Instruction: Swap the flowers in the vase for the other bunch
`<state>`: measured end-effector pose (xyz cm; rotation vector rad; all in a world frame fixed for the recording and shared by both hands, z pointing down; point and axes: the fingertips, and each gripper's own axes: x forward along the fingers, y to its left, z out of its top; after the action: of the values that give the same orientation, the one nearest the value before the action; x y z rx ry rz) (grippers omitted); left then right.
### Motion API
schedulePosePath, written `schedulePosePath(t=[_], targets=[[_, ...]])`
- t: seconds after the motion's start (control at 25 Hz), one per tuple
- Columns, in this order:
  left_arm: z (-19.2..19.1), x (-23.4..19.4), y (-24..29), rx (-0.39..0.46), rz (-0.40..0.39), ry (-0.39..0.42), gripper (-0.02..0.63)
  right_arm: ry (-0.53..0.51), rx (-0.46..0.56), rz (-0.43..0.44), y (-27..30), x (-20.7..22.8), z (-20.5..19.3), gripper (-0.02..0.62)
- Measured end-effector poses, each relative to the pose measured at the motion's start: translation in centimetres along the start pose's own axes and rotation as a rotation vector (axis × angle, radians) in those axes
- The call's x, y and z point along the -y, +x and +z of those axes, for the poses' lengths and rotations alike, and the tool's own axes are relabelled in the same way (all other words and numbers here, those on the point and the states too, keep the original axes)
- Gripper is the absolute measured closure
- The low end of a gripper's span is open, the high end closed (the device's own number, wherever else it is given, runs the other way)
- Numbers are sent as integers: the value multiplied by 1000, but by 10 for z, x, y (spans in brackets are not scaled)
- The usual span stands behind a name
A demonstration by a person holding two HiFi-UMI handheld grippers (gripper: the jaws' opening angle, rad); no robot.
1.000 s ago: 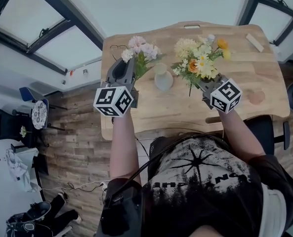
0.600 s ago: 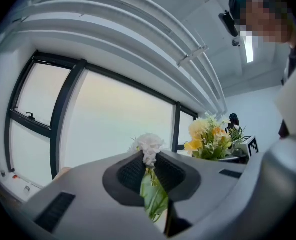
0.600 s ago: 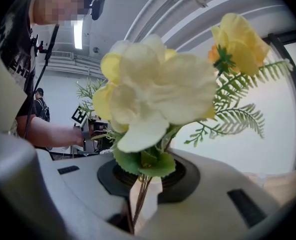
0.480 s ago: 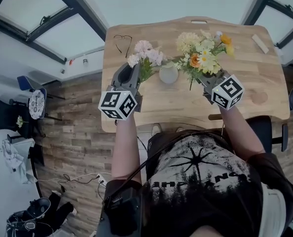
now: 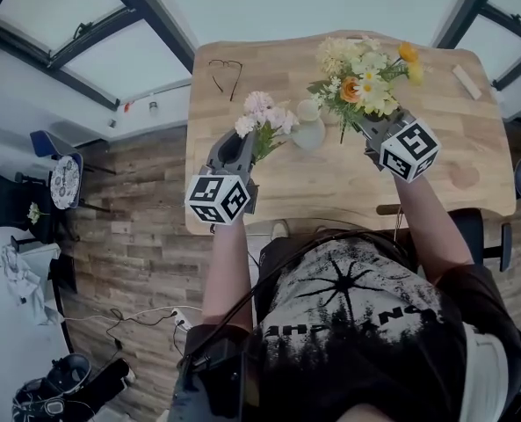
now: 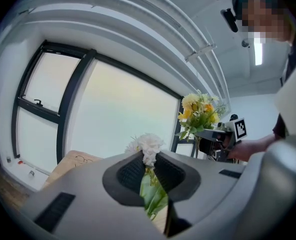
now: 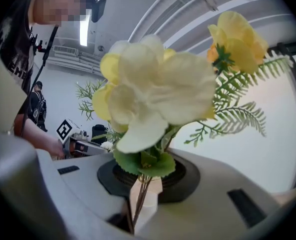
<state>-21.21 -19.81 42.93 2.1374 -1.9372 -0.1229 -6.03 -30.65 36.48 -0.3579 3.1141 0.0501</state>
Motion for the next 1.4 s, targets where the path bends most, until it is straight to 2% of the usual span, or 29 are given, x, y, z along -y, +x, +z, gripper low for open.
schedulePosePath(t=[0.32,0.48,0.72,0.88,1.4], targets=[[-27,-9,-11,-57,-7,-28,548,-36,27,-13,33,1,22,514],[-36,-10,-13,-91,-7,-9,548,-69,13,7,50,1,20,514],[-45,-19,-14,-128,-22,-23,548,-90,20,21,76,-3,21,514],[-50,-28,-15,-143,-37,-69,548,-112,25,35,99,-8,22,514],[-63,-34,-6,-179,-52,-126,548,-67,35,16,101,5,-27,514]])
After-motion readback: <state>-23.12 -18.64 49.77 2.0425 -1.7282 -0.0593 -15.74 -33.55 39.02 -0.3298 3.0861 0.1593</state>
